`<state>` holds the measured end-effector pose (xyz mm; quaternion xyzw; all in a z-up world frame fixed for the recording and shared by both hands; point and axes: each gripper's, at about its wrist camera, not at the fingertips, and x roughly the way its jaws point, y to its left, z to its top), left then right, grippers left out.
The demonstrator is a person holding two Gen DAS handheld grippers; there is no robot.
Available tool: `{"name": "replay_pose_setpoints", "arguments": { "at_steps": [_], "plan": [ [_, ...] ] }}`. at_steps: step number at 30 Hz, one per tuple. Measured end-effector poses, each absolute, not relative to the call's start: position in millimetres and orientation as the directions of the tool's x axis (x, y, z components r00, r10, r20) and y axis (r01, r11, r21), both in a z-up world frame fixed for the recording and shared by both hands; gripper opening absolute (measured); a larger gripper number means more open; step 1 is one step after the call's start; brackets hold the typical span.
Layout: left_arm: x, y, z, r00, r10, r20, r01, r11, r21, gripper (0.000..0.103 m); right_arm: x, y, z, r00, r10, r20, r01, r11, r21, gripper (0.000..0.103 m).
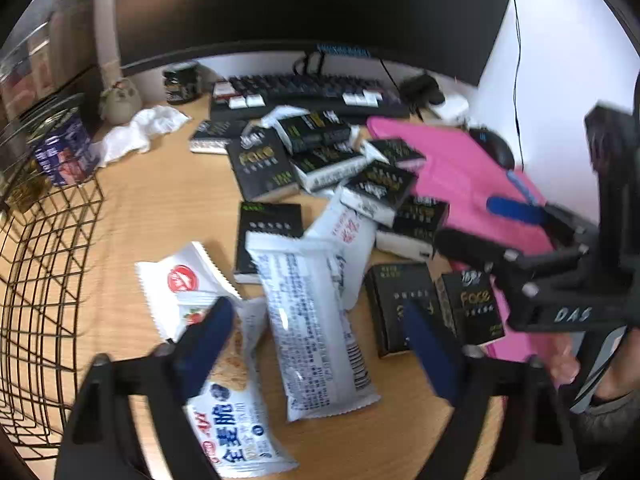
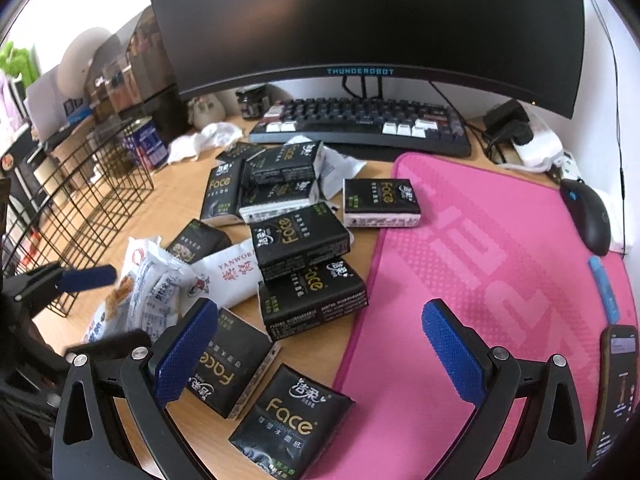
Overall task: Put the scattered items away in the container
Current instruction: 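Grasp the white snack wrapper with the left gripper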
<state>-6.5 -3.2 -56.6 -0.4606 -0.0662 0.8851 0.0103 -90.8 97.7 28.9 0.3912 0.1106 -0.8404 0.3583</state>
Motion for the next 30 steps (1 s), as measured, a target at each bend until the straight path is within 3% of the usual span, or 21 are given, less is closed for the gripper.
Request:
{"name": "replay_pose_setpoints", "arguments": {
  "at_steps": [6, 10, 30],
  "plan": [
    [-13.0, -5.2, -67.1, -0.549, 0.055, -0.834, 0.063, -0.992, -0.107, 0.069, -97.1, 101.6, 25.7, -0.436, -0.507, -0.743, 0.675, -0.731, 0.102, 0.103],
    [-18.5, -8.8, -68.5, -0.542, 0.021, -0.840, 0.072, -0.995, -0.071, 0.046, -96.8, 100.6, 23.2, -0.429, -0.508, -0.747, 0.681, -0.725, 0.102, 0.103],
    [-38.0, -27.4, -59.5, -0.558, 0.067, -0.827, 0.049, -0.992, -0.113, 0.041, -144.6, 37.7, 3.6, -0.374, -0.495, -0.784, 0.751, -0.657, 0.056, 0.103]
  ]
}}
